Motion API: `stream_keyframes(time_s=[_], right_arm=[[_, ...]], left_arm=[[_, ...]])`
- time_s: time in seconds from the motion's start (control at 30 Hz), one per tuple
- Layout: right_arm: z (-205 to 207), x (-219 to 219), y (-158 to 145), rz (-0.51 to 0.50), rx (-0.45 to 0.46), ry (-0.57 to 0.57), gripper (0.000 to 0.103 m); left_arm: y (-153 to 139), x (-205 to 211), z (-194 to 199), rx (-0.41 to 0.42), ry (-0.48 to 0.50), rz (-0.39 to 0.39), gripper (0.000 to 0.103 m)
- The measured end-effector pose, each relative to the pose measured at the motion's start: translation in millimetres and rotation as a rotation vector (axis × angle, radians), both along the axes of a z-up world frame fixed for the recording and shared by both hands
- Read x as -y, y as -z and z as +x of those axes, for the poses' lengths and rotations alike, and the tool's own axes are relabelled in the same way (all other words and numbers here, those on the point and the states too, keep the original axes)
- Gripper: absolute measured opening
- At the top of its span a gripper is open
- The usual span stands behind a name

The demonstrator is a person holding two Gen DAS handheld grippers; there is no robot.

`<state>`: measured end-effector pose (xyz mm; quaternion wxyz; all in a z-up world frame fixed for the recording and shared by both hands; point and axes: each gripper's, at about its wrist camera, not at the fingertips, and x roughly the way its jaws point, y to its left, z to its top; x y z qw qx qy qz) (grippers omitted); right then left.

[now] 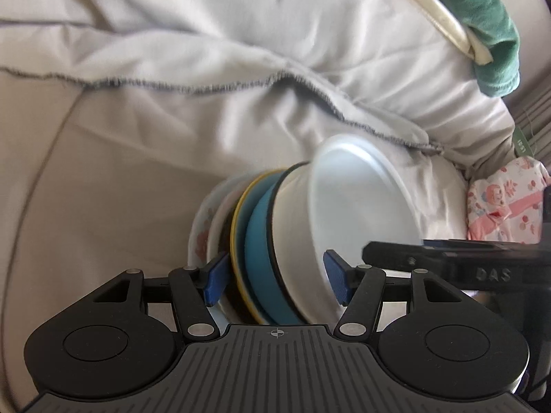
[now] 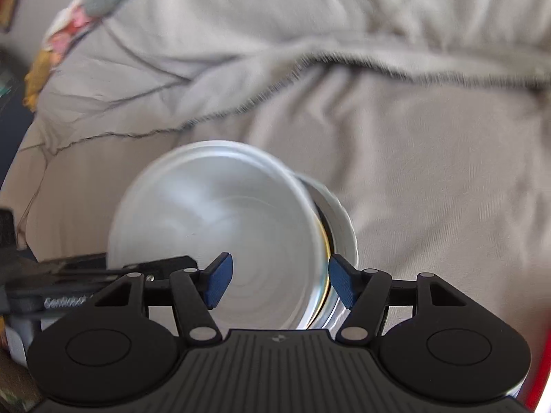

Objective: Organize plates and bowls
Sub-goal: 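Open both grippers and release the stack on the steel bowl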

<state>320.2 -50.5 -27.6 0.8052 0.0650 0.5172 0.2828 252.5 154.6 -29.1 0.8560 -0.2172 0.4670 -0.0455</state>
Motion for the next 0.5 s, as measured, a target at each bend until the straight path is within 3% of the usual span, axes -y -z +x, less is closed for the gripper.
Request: stream_keyframes(time_s=[0.27, 0.5], right_arm=[[-6.3, -2.8, -6.7, 0.010, 0.023, -0.016, 0.063], [-6.9, -3.0, -4.6, 0.034, 0.022, -0.012, 0.061]], left_arm=[[-14.4, -11.2, -5.4, 0.032, -0.046, -0.027, 0.058], [-19.4, -7.8, 1.1, 0.063, -0.019, -0.042, 0.058]])
